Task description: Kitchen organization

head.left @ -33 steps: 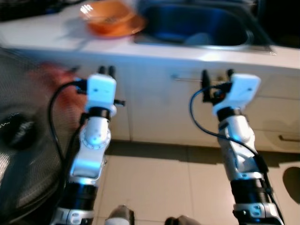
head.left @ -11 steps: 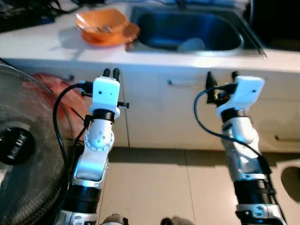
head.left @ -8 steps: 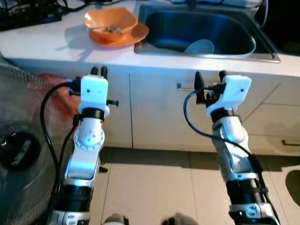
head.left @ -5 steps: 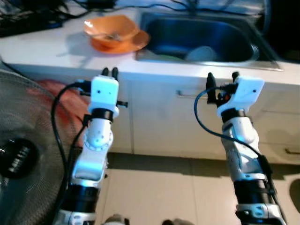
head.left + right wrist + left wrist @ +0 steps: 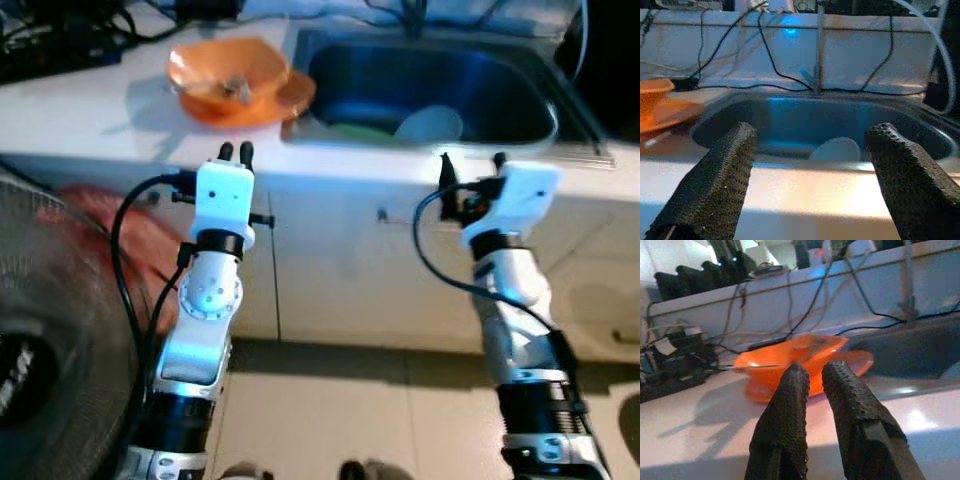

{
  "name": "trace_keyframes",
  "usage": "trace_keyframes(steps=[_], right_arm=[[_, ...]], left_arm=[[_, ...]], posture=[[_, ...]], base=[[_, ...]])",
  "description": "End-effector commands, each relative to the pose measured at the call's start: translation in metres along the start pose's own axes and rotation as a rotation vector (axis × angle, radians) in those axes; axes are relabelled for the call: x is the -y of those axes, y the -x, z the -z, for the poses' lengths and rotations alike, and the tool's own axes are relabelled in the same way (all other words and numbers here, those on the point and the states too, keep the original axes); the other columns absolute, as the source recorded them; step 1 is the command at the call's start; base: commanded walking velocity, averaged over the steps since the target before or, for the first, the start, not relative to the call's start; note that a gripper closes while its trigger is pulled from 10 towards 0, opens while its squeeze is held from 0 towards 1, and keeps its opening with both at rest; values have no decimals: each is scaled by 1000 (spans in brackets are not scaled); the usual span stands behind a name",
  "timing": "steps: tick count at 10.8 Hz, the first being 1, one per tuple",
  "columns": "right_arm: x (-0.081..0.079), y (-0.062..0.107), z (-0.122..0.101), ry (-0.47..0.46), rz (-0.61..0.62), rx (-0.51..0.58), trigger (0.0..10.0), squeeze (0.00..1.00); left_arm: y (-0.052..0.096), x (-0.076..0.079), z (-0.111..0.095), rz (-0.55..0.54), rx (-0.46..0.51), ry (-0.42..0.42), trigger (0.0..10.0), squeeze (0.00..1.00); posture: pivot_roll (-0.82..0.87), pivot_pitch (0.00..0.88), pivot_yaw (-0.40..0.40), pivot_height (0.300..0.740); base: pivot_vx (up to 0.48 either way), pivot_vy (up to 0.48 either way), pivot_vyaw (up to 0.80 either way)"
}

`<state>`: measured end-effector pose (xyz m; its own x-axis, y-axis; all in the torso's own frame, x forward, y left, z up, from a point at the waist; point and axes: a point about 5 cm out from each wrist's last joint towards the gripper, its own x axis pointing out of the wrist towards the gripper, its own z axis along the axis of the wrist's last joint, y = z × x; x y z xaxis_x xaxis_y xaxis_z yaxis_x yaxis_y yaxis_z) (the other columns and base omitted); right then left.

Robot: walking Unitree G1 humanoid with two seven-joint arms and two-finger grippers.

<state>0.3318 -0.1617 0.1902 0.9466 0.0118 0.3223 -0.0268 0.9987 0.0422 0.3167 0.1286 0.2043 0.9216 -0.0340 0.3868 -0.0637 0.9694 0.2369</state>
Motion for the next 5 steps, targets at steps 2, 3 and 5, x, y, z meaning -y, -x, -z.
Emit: trace_keyframes(steps=[2,3,5], right_arm=[[-8,0,-2,-9,-22,10,10000,0],[-8,0,-2,-7,-25,11,10000,0],[-9,0,-2,-3,-29,14,10000,0]], left_arm=[[0,-5,1,-5,-3,-7,10000,0],[1,-4,1,-3,-3,-6,10000,0],[1,-2,1,2,-1,-2,10000,0]], posture=[[53,144,-32,740],[52,142,-33,740],[50,134,-32,740]], base=[[352,0,0],[356,0,0],[356,0,0]])
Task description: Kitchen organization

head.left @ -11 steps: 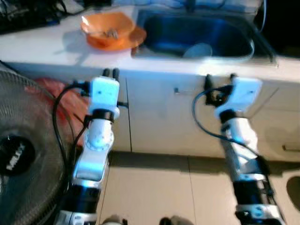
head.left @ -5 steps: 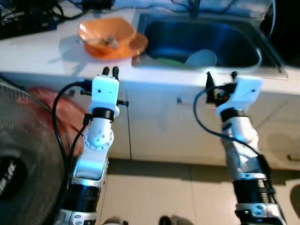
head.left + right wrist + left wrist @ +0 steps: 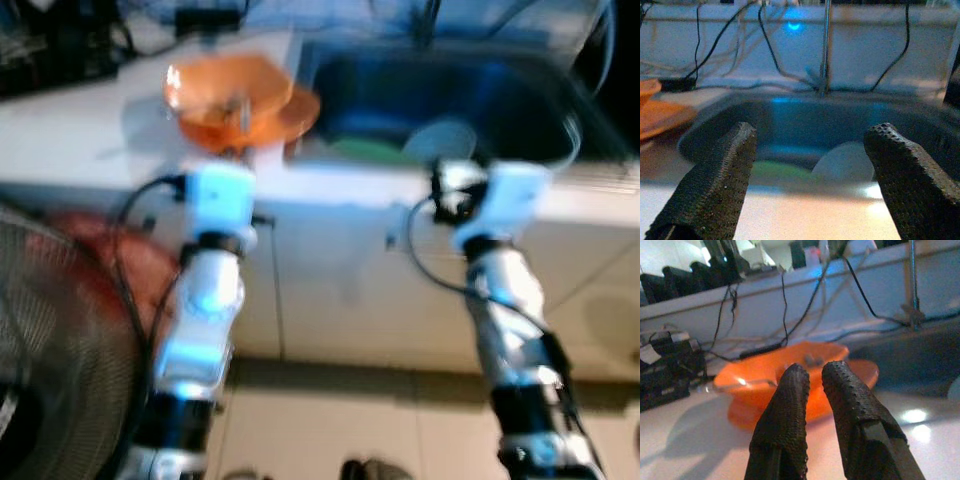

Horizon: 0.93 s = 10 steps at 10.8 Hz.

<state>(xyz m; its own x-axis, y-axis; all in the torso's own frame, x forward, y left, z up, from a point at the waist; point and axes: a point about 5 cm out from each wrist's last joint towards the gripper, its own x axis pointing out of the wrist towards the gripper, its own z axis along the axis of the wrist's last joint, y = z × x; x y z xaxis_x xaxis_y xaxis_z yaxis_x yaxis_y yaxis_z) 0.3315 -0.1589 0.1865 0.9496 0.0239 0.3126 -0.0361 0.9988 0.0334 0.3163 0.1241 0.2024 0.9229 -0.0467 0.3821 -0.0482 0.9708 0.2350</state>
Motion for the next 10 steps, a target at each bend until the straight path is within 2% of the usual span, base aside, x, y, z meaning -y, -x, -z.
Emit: trace_keyframes(steps=[1,4,10], right_arm=[[-7,-2,-5,-7,-19,25,10000,0],[-6,-2,-5,-13,-14,24,10000,0],[-5,-4,-5,-18,-14,21,10000,0]], left_arm=[[0,-7,0,-10,1,-9,10000,0],[0,-6,0,-9,3,-7,10000,0],[3,-1,0,19,19,14,10000,0]], posture=[[50,134,-32,740],[50,143,-35,740],[53,150,-41,740]], base=[[356,0,0],[349,0,0],[0,0,0]])
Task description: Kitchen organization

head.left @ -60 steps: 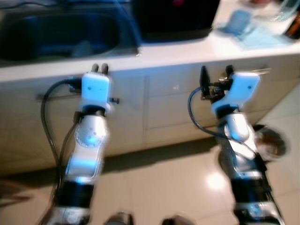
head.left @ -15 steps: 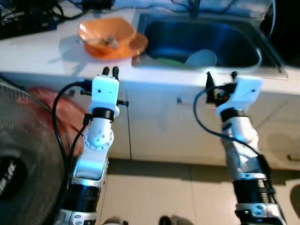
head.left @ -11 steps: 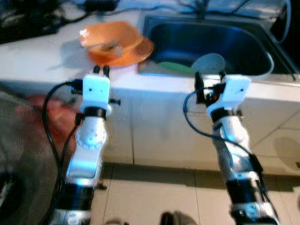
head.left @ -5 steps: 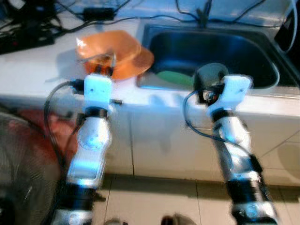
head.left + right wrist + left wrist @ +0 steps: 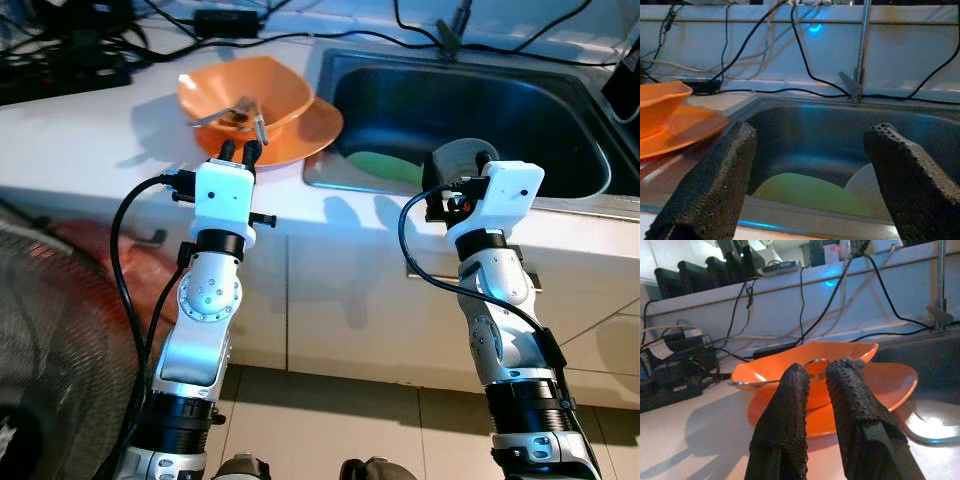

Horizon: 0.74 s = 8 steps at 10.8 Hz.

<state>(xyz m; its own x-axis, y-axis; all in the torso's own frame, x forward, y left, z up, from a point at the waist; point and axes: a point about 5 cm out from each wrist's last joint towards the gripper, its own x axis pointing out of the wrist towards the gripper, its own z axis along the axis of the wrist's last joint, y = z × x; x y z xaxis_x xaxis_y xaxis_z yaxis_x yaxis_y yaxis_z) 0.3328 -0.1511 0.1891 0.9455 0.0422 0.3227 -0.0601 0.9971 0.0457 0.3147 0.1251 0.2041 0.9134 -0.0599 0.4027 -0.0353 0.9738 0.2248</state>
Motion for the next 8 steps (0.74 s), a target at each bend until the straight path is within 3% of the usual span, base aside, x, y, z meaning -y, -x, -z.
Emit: trace_keyframes(steps=[1,4,8], right_arm=[[2,-2,-4,2,2,11,10000,0],[-1,-2,-3,11,-13,12,10000,0],[-3,-1,-3,11,-20,8,10000,0]], left_arm=[[2,1,3,15,-12,-3,10000,0],[2,1,4,18,-20,-21,10000,0],[3,2,4,21,-20,-26,10000,0]], posture=[[52,150,-41,740],[56,150,-42,740],[55,153,-41,740]], base=[[0,0,0],[0,0,148],[0,-315,489]])
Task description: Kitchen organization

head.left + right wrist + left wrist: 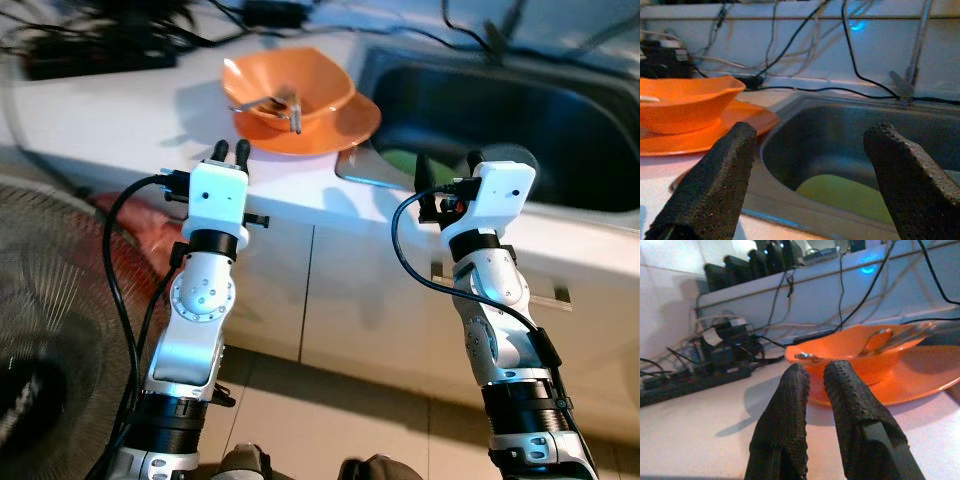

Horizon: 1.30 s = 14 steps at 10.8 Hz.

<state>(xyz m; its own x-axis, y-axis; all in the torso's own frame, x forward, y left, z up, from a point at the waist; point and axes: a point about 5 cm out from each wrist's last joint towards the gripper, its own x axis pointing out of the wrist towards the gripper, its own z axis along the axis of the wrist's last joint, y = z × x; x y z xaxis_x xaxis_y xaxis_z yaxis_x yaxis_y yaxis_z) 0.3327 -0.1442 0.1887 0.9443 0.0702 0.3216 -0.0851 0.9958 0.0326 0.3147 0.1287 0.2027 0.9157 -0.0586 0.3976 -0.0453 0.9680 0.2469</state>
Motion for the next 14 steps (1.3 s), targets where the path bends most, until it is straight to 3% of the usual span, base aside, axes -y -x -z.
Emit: trace_keyframes(steps=[1,6,14], right_arm=[[4,-1,-3,9,6,7,10000,0],[3,-1,-1,7,2,-2,10000,0],[4,-1,-1,-9,1,-4,10000,0]], left_arm=[[2,5,2,21,-15,-2,10000,0],[2,5,3,15,-20,-5,10000,0],[1,2,3,-10,-18,8,10000,0]], posture=[[55,153,-41,740],[55,153,-44,740],[55,146,-47,740]], base=[[0,-322,488],[0,-314,193],[0,0,0]])
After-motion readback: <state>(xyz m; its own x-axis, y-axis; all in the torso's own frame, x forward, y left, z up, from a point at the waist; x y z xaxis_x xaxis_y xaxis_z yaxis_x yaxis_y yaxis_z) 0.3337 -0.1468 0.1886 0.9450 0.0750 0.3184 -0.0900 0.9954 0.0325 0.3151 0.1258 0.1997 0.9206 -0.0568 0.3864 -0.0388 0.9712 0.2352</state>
